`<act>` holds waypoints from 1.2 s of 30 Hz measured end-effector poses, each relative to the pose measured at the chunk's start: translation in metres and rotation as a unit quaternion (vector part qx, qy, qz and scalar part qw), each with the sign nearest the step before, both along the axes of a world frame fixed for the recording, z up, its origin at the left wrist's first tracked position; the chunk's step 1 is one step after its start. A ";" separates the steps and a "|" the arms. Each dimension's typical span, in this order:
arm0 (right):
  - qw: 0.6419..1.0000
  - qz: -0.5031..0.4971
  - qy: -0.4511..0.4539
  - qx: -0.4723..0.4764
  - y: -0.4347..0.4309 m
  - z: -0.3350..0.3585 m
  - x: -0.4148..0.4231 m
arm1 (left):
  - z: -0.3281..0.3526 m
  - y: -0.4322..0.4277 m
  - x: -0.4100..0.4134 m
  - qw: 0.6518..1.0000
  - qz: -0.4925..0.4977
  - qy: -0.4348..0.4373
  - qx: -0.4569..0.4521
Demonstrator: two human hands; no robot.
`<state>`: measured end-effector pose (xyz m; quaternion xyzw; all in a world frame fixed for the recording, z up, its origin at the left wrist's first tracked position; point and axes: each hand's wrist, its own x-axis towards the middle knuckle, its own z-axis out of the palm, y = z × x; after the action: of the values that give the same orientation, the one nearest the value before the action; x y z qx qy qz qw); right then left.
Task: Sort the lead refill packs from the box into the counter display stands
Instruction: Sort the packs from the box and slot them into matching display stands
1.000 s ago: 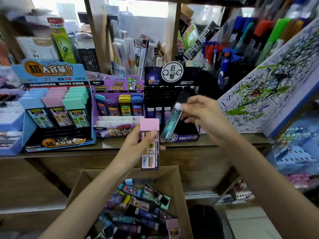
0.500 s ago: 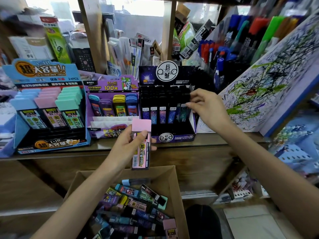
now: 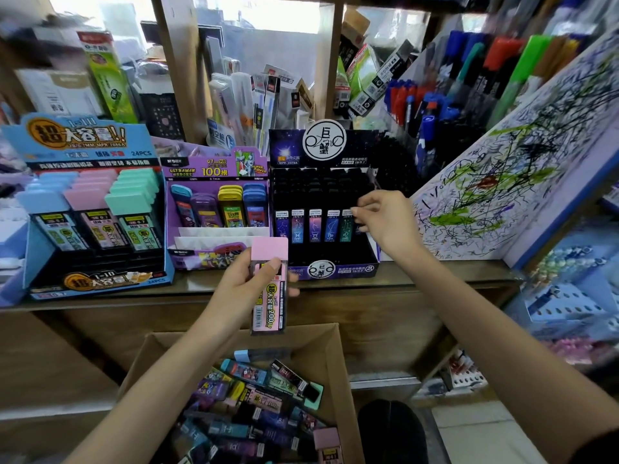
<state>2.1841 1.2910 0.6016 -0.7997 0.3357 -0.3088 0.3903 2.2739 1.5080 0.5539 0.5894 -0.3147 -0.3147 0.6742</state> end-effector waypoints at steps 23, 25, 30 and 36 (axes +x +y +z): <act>0.935 0.349 0.035 0.042 0.158 0.029 0.081 | 0.027 0.092 0.053 0.989 0.098 -0.111 0.012; 0.936 0.350 0.018 0.037 0.168 0.038 0.097 | 0.034 0.114 0.068 0.977 0.143 -0.154 0.026; 0.948 0.314 -0.055 0.012 0.187 0.057 0.144 | 0.028 0.175 0.122 0.924 0.270 -0.248 0.114; 0.948 0.297 -0.059 -0.098 0.211 0.060 0.194 | -0.001 0.205 0.155 0.840 0.241 -0.422 0.243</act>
<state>2.3782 1.5023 0.6613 -0.8778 0.0272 -0.2566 0.4036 2.4286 1.7130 0.5524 0.8671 -0.3302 0.0703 0.3663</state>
